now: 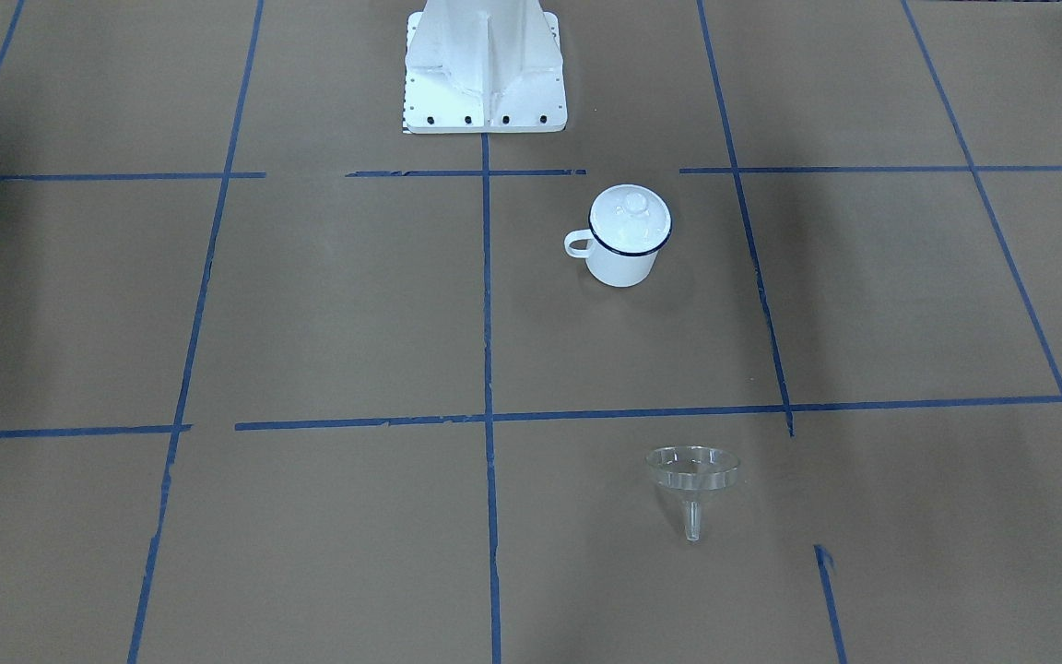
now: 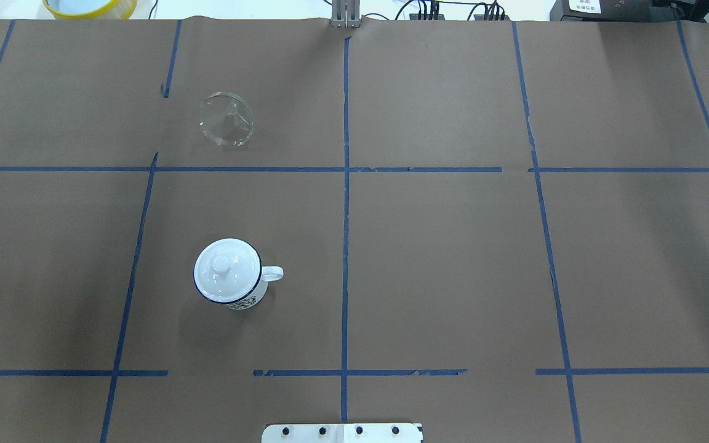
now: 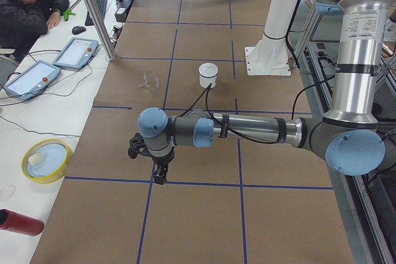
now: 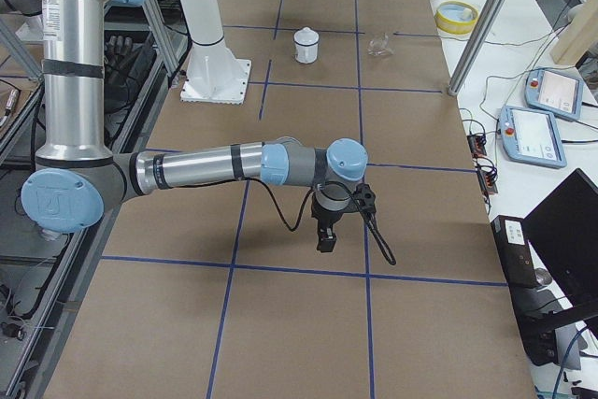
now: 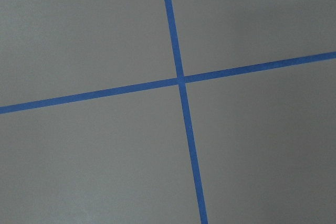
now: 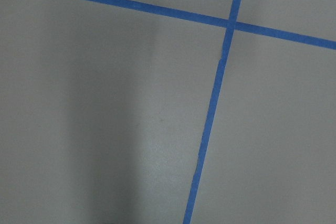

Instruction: Place funnel on cup

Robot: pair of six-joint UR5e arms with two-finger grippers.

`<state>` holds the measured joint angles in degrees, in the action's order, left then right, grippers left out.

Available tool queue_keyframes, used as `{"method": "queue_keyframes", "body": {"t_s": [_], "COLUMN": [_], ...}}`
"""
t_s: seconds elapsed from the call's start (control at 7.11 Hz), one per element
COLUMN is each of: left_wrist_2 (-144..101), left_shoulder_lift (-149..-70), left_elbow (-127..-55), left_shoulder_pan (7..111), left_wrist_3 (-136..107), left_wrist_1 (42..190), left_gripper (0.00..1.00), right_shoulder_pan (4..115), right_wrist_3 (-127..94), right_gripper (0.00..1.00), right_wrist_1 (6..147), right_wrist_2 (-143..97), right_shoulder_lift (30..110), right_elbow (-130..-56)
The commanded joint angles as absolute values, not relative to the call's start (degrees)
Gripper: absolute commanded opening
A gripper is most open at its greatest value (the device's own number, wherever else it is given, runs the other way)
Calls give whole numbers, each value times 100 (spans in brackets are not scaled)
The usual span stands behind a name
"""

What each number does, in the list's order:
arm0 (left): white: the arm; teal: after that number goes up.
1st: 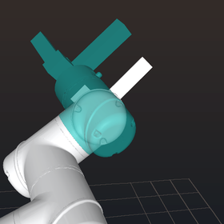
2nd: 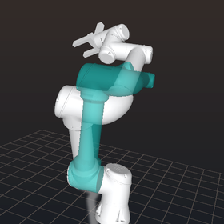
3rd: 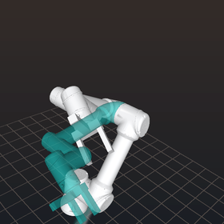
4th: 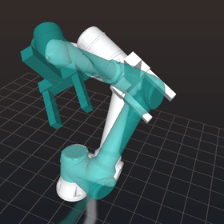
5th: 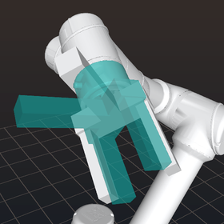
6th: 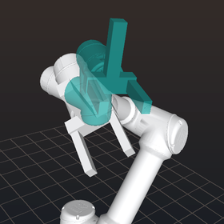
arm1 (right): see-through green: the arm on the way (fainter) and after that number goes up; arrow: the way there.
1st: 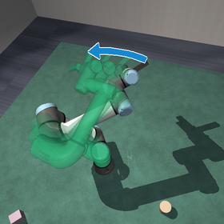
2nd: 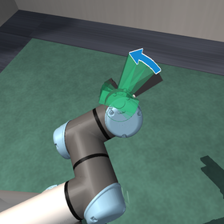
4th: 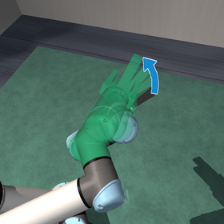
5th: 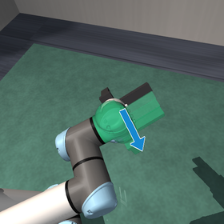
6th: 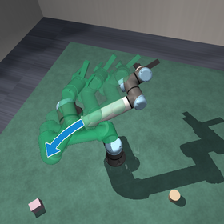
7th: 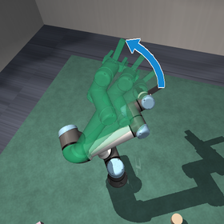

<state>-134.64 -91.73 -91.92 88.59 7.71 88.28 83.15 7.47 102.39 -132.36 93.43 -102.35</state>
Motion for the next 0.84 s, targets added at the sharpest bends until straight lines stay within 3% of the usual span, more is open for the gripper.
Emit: {"method": "queue_keyframes", "body": {"t_s": [0.0,0.42,0.7], "left_wrist_2": [-13500,-13439,-13246], "left_shoulder_lift": [-9219,-9630,-9773], "left_elbow": [-9211,-9421,-10173], "left_shoulder_pan": [8859,8868,8833], "left_wrist_3": [721,581,-356], "left_wrist_1": [8824,8772,8771], "left_gripper": [100,100,100], "right_shoulder_pan": [8314,8314,8314], "right_wrist_3": [747,747,747], "right_gripper": [100,100,100], "right_wrist_1": [10248,10239,10239], "right_wrist_2": [-13236,-13236,-13236], "right_shoulder_lift": [9343,9343,9343], "right_elbow": [-10239,-10239,-10239]}}
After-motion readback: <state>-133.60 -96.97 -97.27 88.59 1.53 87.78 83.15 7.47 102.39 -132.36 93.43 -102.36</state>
